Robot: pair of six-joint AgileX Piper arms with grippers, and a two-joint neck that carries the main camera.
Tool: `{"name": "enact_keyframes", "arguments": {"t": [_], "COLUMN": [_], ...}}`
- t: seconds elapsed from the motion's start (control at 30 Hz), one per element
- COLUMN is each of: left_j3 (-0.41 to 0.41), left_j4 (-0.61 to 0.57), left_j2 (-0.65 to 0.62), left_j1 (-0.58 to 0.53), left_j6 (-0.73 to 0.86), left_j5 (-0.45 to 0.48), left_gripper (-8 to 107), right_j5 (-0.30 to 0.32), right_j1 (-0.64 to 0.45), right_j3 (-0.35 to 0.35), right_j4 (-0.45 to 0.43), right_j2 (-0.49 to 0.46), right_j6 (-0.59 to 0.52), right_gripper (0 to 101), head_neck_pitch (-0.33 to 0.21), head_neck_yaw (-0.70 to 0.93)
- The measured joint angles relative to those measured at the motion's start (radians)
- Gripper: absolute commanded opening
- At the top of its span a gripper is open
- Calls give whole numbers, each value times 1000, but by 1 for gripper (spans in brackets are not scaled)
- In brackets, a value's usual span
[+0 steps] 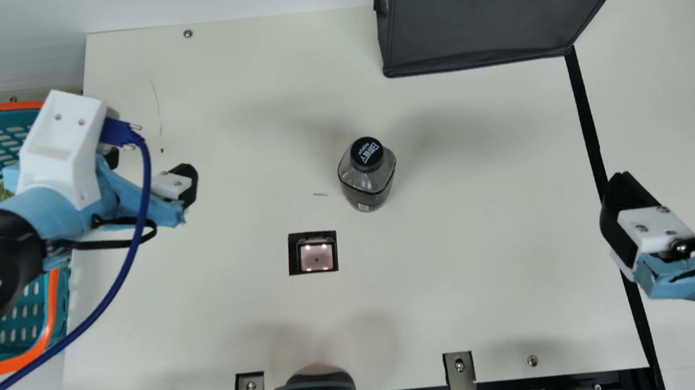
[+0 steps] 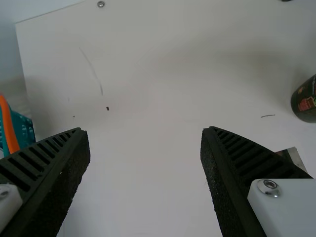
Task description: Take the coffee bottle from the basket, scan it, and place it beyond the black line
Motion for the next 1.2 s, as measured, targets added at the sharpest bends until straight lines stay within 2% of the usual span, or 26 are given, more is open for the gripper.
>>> {"name": "enact_keyframes", "arguments": {"t": [0.83,1.2], "left_j3": [97,139], "left_j4": [-172,-236], "left_j2": [-136,-197], "left_j1": [307,385], "left_j6": [223,352], "left_j5": [-89,-127], "left_gripper": [90,90], "right_j5": [-1,-1], "right_j1": [0,0], "right_j3": [0,0], "right_j4": [0,0], "right_j2": [0,0], "right_j6": [0,0], "right_gripper": [91,91], "head_neck_pitch": [0,0], "head_neck_yaw": [-2,0]}}
